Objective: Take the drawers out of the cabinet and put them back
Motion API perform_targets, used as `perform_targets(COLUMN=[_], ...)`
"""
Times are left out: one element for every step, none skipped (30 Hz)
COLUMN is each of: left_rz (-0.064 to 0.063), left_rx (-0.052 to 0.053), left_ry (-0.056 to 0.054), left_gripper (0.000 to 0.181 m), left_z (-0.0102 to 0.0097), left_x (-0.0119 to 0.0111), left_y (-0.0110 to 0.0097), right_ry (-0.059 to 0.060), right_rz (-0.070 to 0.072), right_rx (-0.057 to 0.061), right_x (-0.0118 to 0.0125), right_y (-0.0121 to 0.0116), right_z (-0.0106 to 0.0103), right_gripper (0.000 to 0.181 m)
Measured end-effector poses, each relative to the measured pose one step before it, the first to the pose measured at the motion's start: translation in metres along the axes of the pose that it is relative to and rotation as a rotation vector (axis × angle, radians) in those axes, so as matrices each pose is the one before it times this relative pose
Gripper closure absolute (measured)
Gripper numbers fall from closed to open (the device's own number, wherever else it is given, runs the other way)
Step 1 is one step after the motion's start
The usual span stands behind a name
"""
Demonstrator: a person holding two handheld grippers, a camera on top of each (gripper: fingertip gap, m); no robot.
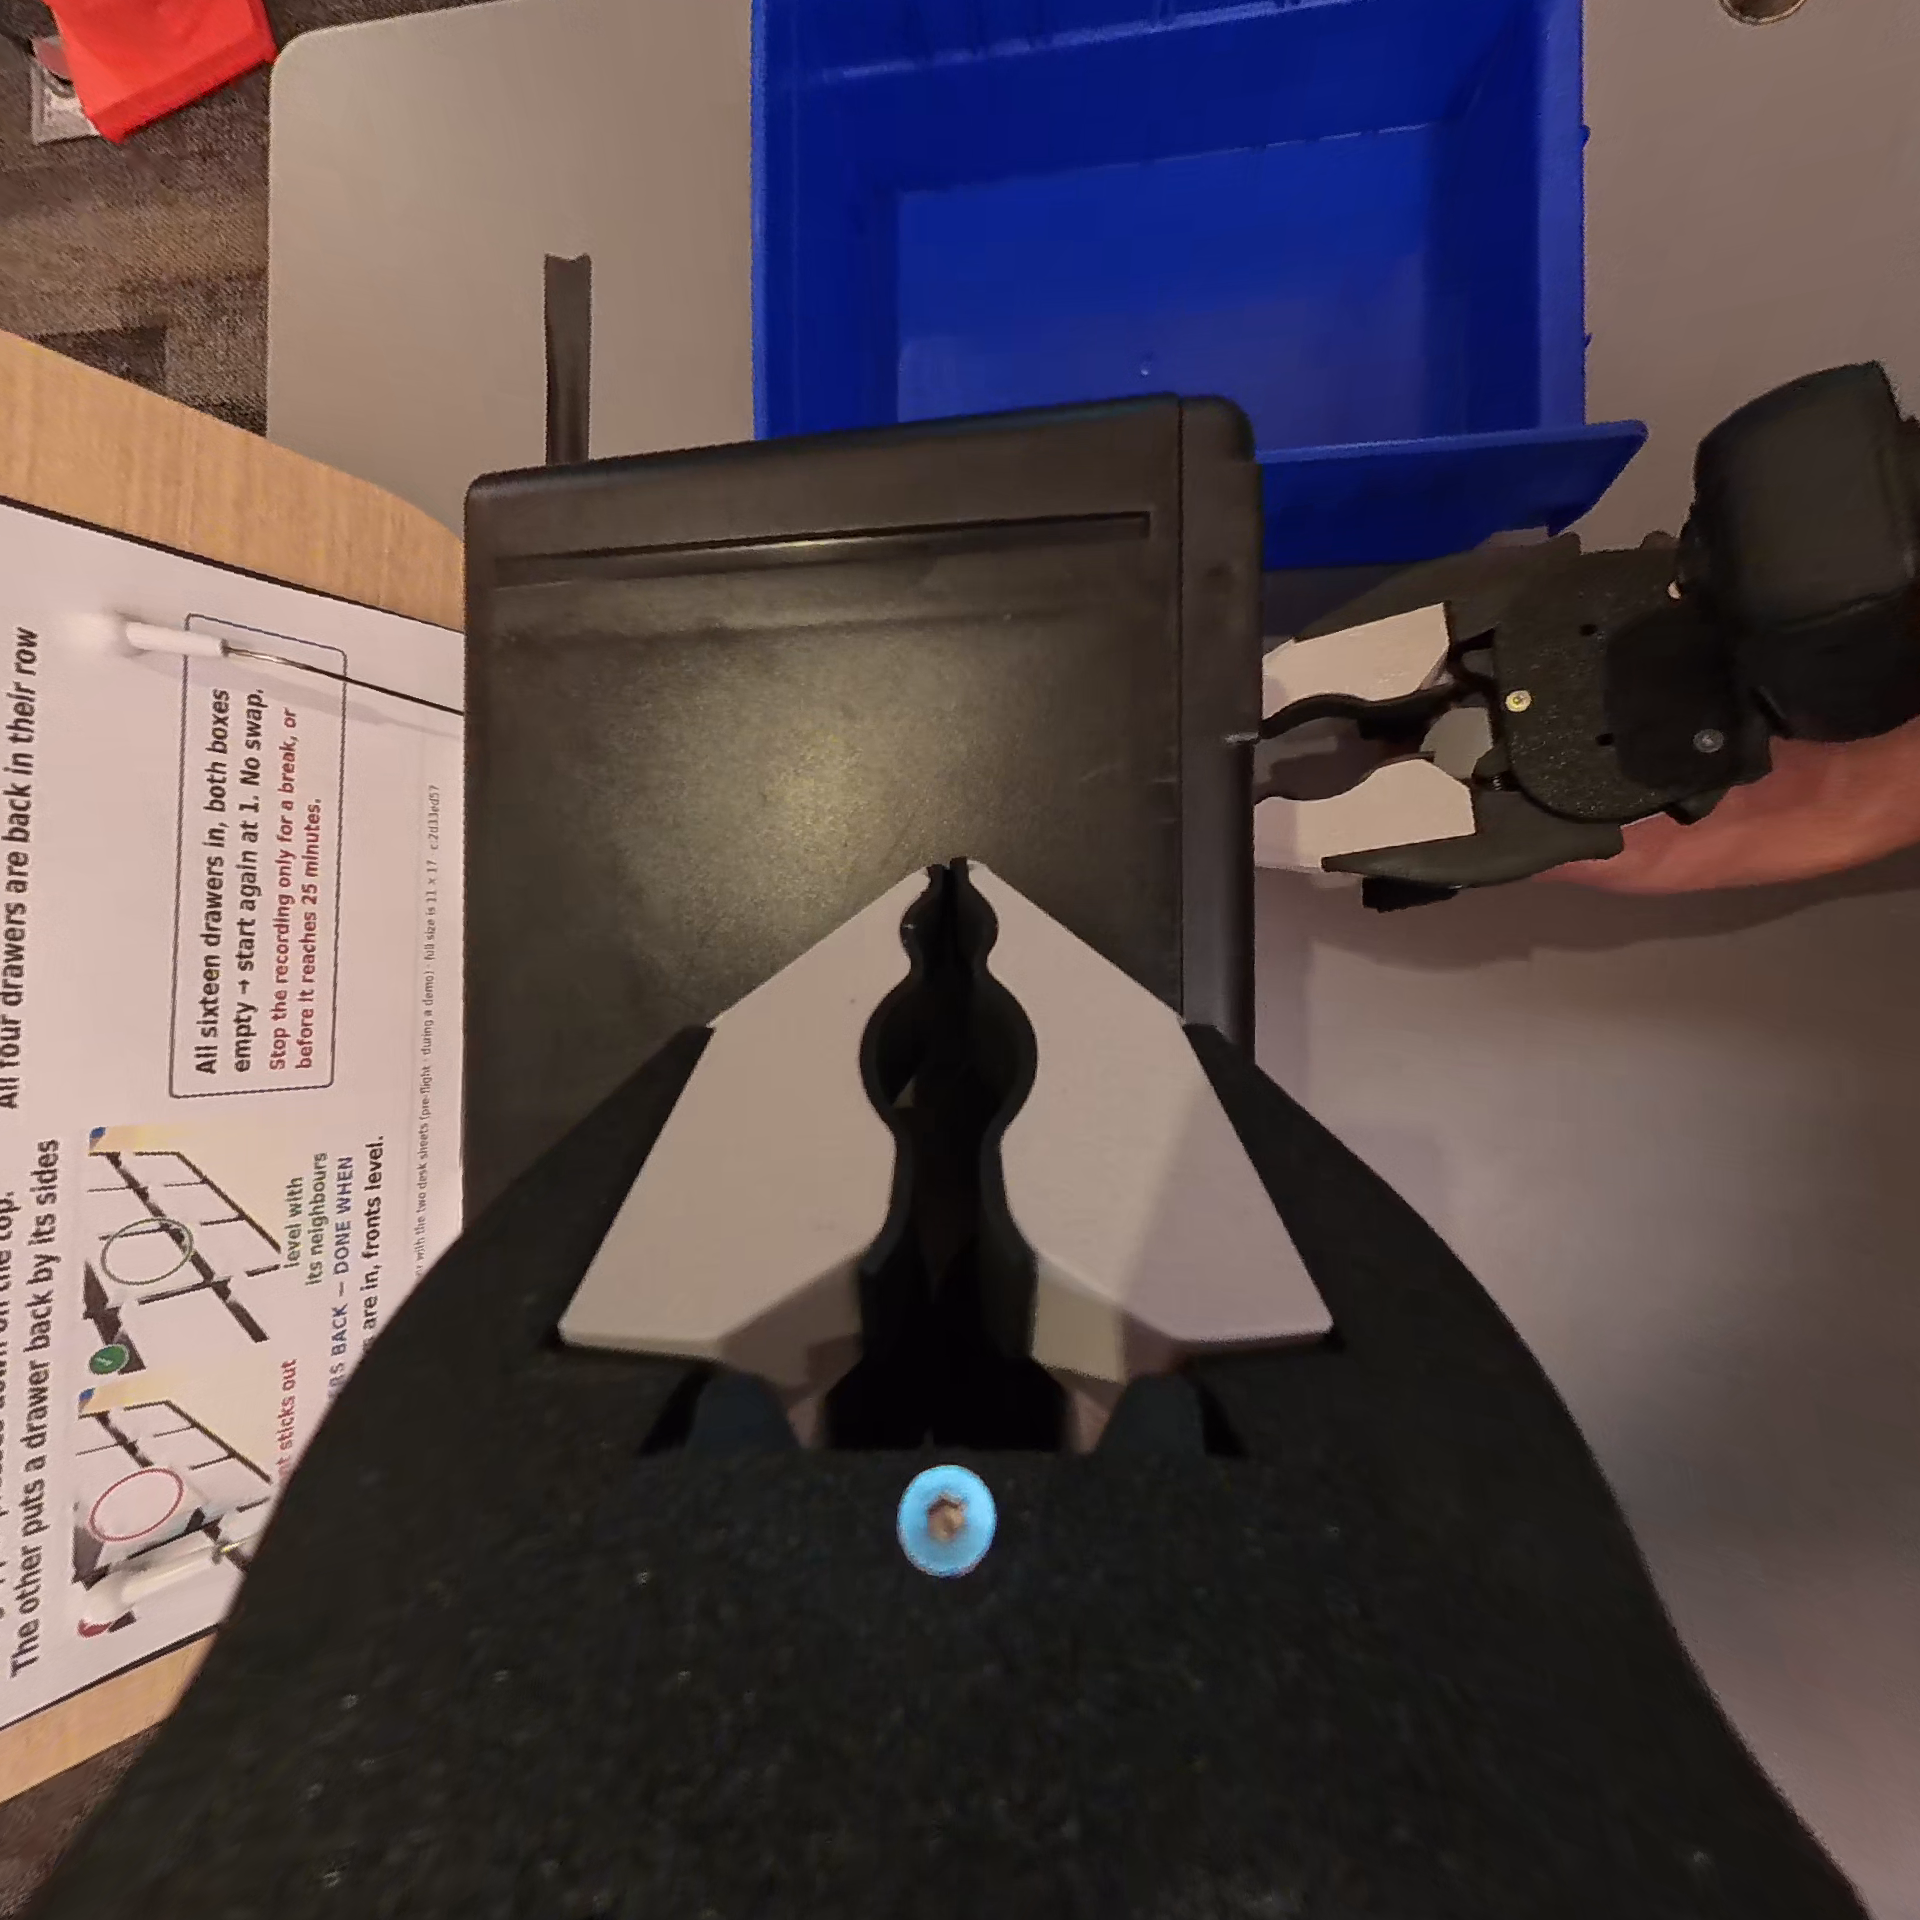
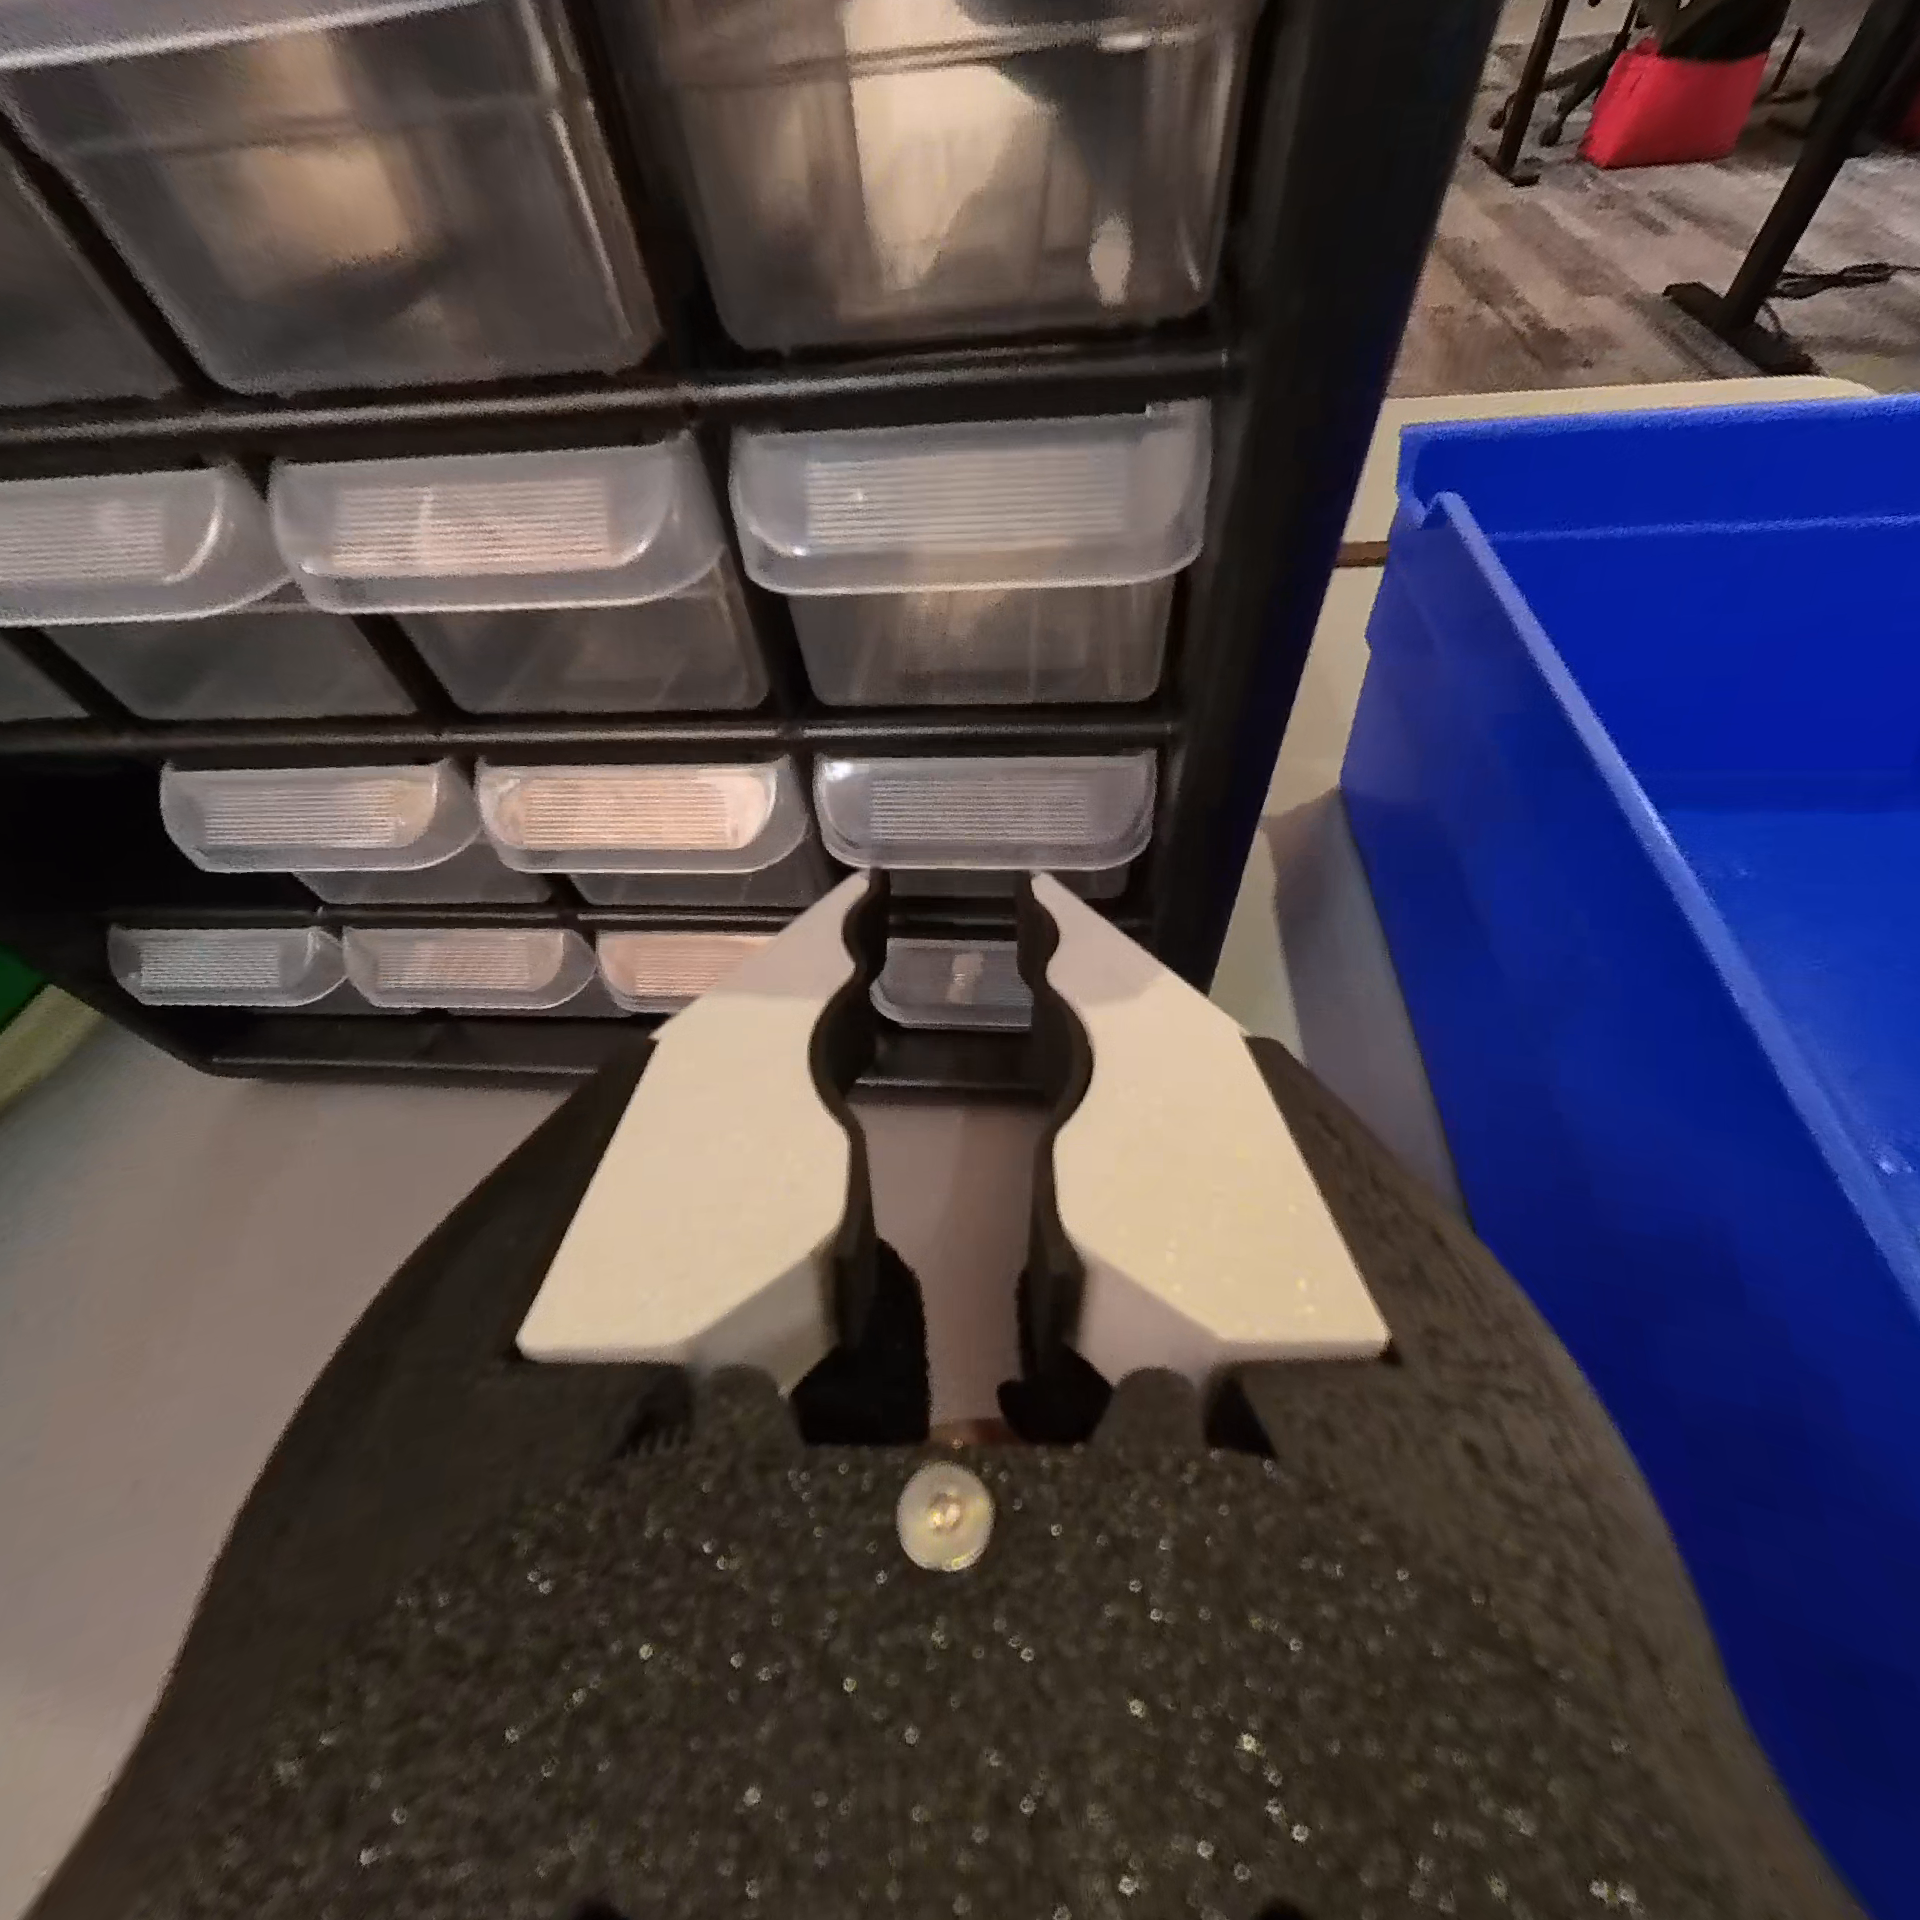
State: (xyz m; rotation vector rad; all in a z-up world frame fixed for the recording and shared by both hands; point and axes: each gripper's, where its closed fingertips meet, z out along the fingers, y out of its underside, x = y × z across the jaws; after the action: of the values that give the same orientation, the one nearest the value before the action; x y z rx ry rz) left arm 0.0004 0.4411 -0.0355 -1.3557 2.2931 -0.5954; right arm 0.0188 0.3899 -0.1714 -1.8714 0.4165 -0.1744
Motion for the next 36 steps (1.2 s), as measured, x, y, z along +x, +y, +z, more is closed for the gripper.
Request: perform_targets(left_rz=[-0.0046, -0.0049, -0.0039, -0.0016, -0.0074, -0.0206, -0.0352, -0.0507, -0.0608, -0.0681, -0.0815, -0.1018, -0.1119, -0.0938, -0.0502, 0.0026, 0.0485, 0.0667, 0.0484, 0.0068, -0.0283, -0.0348, -0.0288, -0.0243, -0.0254, -0.0240, -0.0153, -0.0040, 0.0140, 0.0267, 0.0262, 0.0197, 0.0194, 0.0232, 0.0245, 0.0238], left_rx=[0.0051, 0.0062, 0.0025, -0.0037, -0.0013, 0.0270, 0.0499, 0.0525, 0.0454, 0.0337, 0.0208, 0.0059, -0.0104, -0.0170, -0.0286, -0.0562, -0.0741, -0.0816, -0.0783, -0.0703, -0.0538, -0.0321, -0.0140, -0.0044, -0.0143, -0.0148, 0.0005, 0.0057, -0.0018, -0.0085, -0.0147, -0.0162, -0.0117, -0.0105, -0.0113, -0.0125], left_ry=[-0.0016, -0.0022, -0.0028, -0.0137, -0.0249, -0.0211, -0.0079, -0.0151, -0.0347, -0.0524, -0.0608, -0.0585, -0.0479, -0.0297, -0.0202, -0.0428, -0.0661, -0.0721, -0.0547, -0.0216, 0.0048, 0.0358, 0.0372, 0.0233, 0.0122, 0.0109, 0.0206, 0.0117, -0.0087, -0.0181, -0.0140, -0.0073, -0.0036, -0.0049, -0.0109, -0.0148], left_gripper=[0.181, 0.181, 0.181, 0.181, 0.181, 0.181, 0.180, 0.174, 0.171, 0.168, 0.165, 0.162, 0.159, 0.153, 0.151, 0.151, 0.151, 0.151, 0.151, 0.150, 0.148, 0.147, 0.147, 0.147, 0.147, 0.147, 0.147, 0.147, 0.147, 0.147, 0.147, 0.147, 0.147, 0.147, 0.147, 0.147], left_z=[-0.00005, -0.00015, -0.00066, -0.00174, -0.00366, -0.00756, -0.01241, -0.01641, -0.01907, -0.02005, -0.01920, -0.01592, -0.01098, -0.00540, -0.00043, 0.00335, 0.00655, 0.00926, 0.01138, 0.01243, 0.01196, 0.01020, 0.00795, 0.00618, 0.00493, 0.00345, 0.00223, 0.00163, 0.00177, 0.00201, 0.00233, 0.00258, 0.00283, 0.00308, 0.00344, 0.00353], left_x=[-0.00008, -0.00010, -0.00002, -0.00132, -0.00270, -0.00219, -0.00074, -0.00254, -0.00679, -0.01135, -0.01527, -0.01782, -0.01852, -0.01606, -0.01276, -0.01327, -0.01404, -0.01338, -0.01029, -0.00645, -0.00387, 0.00002, 0.00054, -0.00050, -0.00082, 0.00018, 0.00317, 0.00279, 0.00057, -0.00064, -0.00056, -0.00020, -0.00005, -0.00004, -0.00096, -0.00147], left_y=[-0.00007, 0.00003, 0.00049, 0.00219, 0.00385, 0.00235, 0.00186, 0.00421, 0.00812, 0.01283, 0.01737, 0.02147, 0.02423, 0.02456, 0.02508, 0.02737, 0.02780, 0.02633, 0.02286, 0.01798, 0.01175, 0.00595, 0.00172, -0.00025, 0.00080, 0.00080, -0.00100, -0.00135, 0.00005, 0.00141, 0.00229, 0.00203, 0.00124, 0.00098, 0.00088, 0.00088], right_ry=[-0.0058, -0.0062, -0.0221, -0.0354, -0.0494, -0.0796, -0.0964, -0.0819, -0.0686, -0.0505, -0.0252, -0.0215, -0.0403, -0.0540, -0.0372, -0.0328, -0.0185, 0.0003, -0.0157, -0.0438, -0.0468, -0.0551, -0.0463, -0.0267, -0.0237, -0.0308, -0.0283, -0.0157, -0.0026, -0.0013, -0.0088, -0.0188, -0.0125, -0.0100, -0.0036, 0.0053], right_rz=[-0.0051, -0.0034, 0.0002, 0.0037, 0.0056, 0.0035, 0.0010, -0.0068, -0.0216, -0.0335, -0.0374, -0.0364, -0.0284, -0.0285, -0.0363, -0.0609, -0.0822, -0.0871, -0.0749, -0.0589, -0.0443, -0.0400, -0.0253, -0.0140, -0.0143, -0.0141, -0.0124, -0.0128, -0.0151, -0.0148, -0.0054, 0.0050, 0.0173, 0.0228, 0.0158, -0.0021], right_rx=[-0.0058, -0.0173, -0.0167, -0.0144, -0.0225, -0.0350, -0.0347, -0.0156, 0.0039, 0.0062, 0.0049, 0.0087, 0.0023, -0.0147, -0.0218, -0.0267, -0.0319, -0.0311, -0.0389, -0.0558, -0.0608, -0.0542, -0.0526, -0.0457, -0.0324, -0.0209, -0.0282, -0.0385, -0.0410, -0.0379, -0.0074, -0.0194, -0.0108, -0.0036, -0.0058, -0.0059], right_x=[0.00015, 0.00034, -0.00193, -0.00439, -0.00722, -0.01232, -0.01540, -0.01388, -0.01219, -0.00886, -0.00396, -0.00184, -0.00289, -0.00292, 0.00048, 0.00151, 0.00462, 0.00964, 0.00970, 0.00747, 0.00773, 0.00649, 0.00655, 0.00717, 0.00488, 0.00151, 0.00041, 0.00092, 0.00175, 0.00099, -0.00015, -0.00098, 0.00006, 0.00034, 0.00019, -0.00002], right_y=[0.00196, 0.00359, 0.00344, 0.00322, 0.00463, 0.00577, 0.00419, -0.00055, -0.00598, -0.01006, -0.01392, -0.01827, -0.02028, -0.01974, -0.01975, -0.01856, -0.01690, -0.01451, -0.01016, -0.00560, -0.00302, -0.00181, -0.00076, -0.00119, -0.00211, -0.00235, -0.00009, 0.00242, 0.00353, 0.00343, -0.00079, 0.00103, -0.00001, -0.00049, -0.00009, 0.00026], right_z=[-0.00081, -0.00237, -0.00468, -0.00680, -0.00760, -0.00761, -0.00783, -0.00848, -0.00852, -0.00817, -0.00788, -0.00769, -0.00671, -0.00503, -0.00369, -0.00259, -0.00093, 0.00177, 0.00575, 0.00930, 0.01134, 0.01187, 0.01063, 0.00884, 0.00723, 0.00620, 0.00512, 0.00430, 0.00348, 0.00267, 0.00054, 0.00059, 0.00017, 0.00043, 0.00024, -0.00001], right_gripper=[0.157, 0.156, 0.154, 0.154, 0.152, 0.151, 0.150, 0.149, 0.148, 0.148, 0.148, 0.150, 0.155, 0.159, 0.158, 0.156, 0.157, 0.159, 0.162, 0.163, 0.163, 0.166, 0.168, 0.169, 0.171, 0.173, 0.176, 0.181, 0.181, 0.181, 0.181, 0.181, 0.181, 0.181, 0.181, 0.181])
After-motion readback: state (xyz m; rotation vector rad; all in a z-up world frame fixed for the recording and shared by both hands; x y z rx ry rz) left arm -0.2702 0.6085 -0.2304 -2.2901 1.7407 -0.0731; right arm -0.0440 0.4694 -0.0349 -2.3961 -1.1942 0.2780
